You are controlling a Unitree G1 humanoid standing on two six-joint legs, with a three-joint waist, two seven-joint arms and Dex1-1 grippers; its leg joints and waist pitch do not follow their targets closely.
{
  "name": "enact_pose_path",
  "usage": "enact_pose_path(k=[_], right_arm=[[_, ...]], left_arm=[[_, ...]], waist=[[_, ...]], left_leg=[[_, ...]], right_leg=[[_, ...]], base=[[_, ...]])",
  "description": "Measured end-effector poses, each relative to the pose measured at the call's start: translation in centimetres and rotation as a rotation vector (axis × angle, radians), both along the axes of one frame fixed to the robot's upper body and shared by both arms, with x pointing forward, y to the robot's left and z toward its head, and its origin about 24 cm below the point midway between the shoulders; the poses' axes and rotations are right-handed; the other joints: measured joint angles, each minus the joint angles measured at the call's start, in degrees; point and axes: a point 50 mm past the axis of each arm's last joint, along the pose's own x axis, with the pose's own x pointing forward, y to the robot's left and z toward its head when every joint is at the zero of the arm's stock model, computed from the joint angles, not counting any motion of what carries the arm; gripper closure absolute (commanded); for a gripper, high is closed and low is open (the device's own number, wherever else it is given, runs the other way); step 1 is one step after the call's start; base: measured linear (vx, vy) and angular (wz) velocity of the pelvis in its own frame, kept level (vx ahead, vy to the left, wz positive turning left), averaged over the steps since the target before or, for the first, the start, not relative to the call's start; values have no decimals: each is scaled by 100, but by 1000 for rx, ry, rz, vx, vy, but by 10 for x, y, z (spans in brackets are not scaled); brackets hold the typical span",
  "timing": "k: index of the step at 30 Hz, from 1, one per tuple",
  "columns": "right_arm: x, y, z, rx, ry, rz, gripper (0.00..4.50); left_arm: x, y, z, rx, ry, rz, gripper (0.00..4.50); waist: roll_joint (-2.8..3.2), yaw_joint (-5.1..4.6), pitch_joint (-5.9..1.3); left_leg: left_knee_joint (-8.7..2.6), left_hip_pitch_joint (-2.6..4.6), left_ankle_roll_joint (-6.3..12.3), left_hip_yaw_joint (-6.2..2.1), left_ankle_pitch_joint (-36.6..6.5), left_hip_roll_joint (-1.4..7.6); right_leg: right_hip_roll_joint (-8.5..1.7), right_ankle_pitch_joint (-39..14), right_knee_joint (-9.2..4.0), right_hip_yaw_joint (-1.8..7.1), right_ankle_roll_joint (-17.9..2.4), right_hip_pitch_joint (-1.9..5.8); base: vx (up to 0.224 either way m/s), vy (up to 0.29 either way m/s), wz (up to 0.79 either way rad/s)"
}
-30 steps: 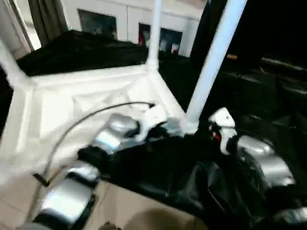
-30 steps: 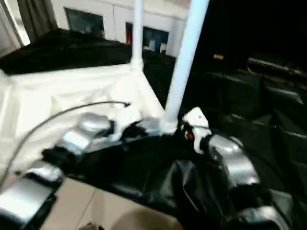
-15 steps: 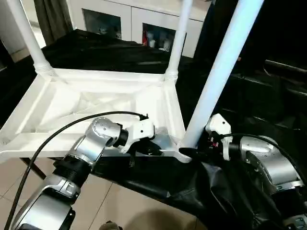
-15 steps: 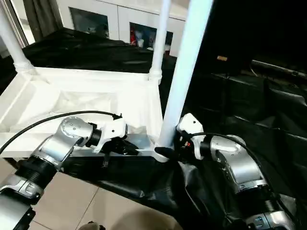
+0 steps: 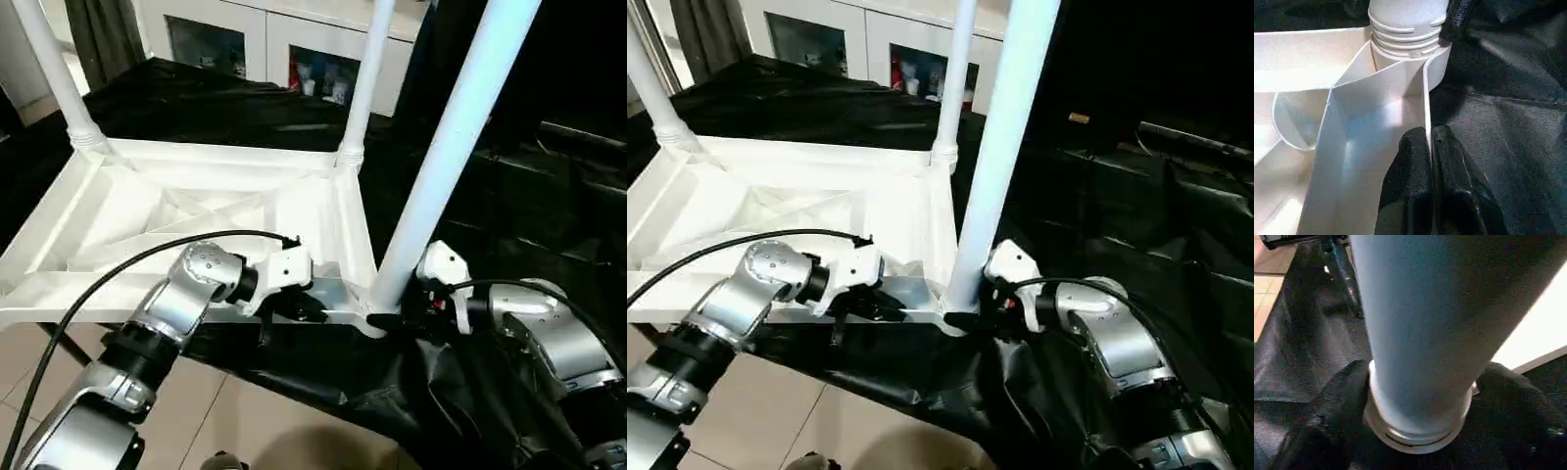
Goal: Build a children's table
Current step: Rotate leg to tighten
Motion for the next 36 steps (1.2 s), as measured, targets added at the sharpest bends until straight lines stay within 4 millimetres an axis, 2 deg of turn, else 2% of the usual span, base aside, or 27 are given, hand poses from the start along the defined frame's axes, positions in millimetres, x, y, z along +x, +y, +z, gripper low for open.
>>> enact_pose_path(k=[3,5,12,15,17,20,24,28,29,32,36], right_arm=[[0,1,0,7,5,6,133],[0,1,0,9,7,6,159],[-2,5,-6,63,14,-48,177],[9,14,-17,166,-4,-303,178],[22,21,-22,213,-16,-532,178],[34,28,-26,236,-21,-764,178],[46,37,-25,224,-44,-971,178],[46,36,-26,202,-75,-995,178],[46,36,-26,203,-76,-996,122],[46,36,-26,219,-67,-988,102],[45,29,-25,215,-67,-929,54]], left_arm=[[0,0,0,2,1,3,450],[0,1,0,2,4,5,450],[1,1,0,-5,11,35,450],[13,-5,-2,-9,-32,168,450],[24,-19,-4,-14,-60,277,450],[32,-42,-7,-37,-59,391,450],[37,-66,-9,-23,-81,471,450],[37,-73,-10,-22,-92,465,450],[38,-74,-10,-22,-92,463,450],[38,-74,-10,-23,-98,456,450],[38,-74,-10,-25,-101,437,450]], waist=[[-3,-12,2],[-3,-16,2],[-9,-28,5],[-22,-62,8],[-27,-81,9],[-35,-95,5],[-35,-74,1],[-29,-34,-3],[-26,-32,-5],[-25,-31,-4],[-16,-26,-4]], left_leg=[[0,0,0,0,0,0],[-1,0,0,0,0,0],[-2,2,0,-1,0,0],[0,10,-1,-1,0,-1],[1,13,-2,-1,0,-4],[2,16,-3,-3,1,-6],[-5,20,-4,-5,1,-7],[-9,23,-4,-4,1,-7],[-9,23,-4,-4,1,-9],[-10,22,-3,-4,1,-9],[-13,20,-3,-6,1,-9]], right_leg=[[0,0,0,0,0,0],[0,0,0,0,0,0],[0,0,1,0,0,1],[1,6,5,1,-7,1],[0,-5,0,3,12,1],[-2,-6,-6,5,15,3],[-1,-4,-2,5,18,6],[-1,8,-3,6,1,20],[-2,8,-4,6,1,22],[-2,8,-5,7,2,23],[-2,-4,-5,5,22,22]], base=[[0,0,0],[0,0,0],[0,0,0],[0,0,0],[0,0,0],[0,0,0],[0,0,0],[0,0,0],[0,0,0],[0,0,0],[0,0,0]])
